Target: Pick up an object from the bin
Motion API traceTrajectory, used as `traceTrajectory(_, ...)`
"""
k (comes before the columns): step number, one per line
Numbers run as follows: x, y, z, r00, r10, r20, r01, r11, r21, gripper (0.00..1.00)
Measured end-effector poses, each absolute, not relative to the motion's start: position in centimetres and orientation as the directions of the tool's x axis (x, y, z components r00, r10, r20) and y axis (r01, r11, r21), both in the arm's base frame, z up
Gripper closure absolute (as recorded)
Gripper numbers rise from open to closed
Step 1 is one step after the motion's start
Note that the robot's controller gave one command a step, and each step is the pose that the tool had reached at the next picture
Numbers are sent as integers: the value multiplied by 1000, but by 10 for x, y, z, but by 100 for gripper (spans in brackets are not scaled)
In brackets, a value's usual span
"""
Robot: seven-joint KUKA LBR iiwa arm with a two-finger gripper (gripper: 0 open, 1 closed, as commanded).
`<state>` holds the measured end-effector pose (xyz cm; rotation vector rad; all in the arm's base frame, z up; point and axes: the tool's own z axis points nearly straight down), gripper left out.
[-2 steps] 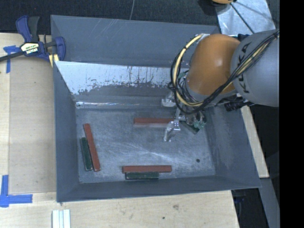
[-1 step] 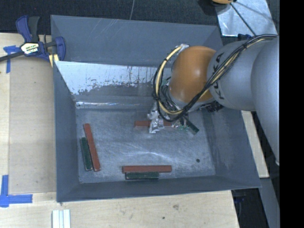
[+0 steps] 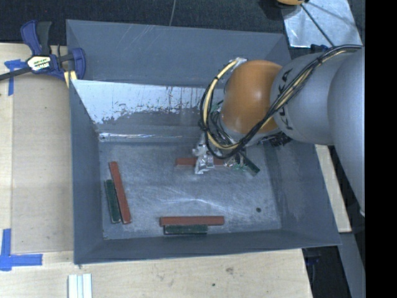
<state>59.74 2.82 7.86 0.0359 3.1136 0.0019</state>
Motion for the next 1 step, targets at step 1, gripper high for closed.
traceTrajectory(1,617,7,225,-999,53,-6,53,999,0,100)
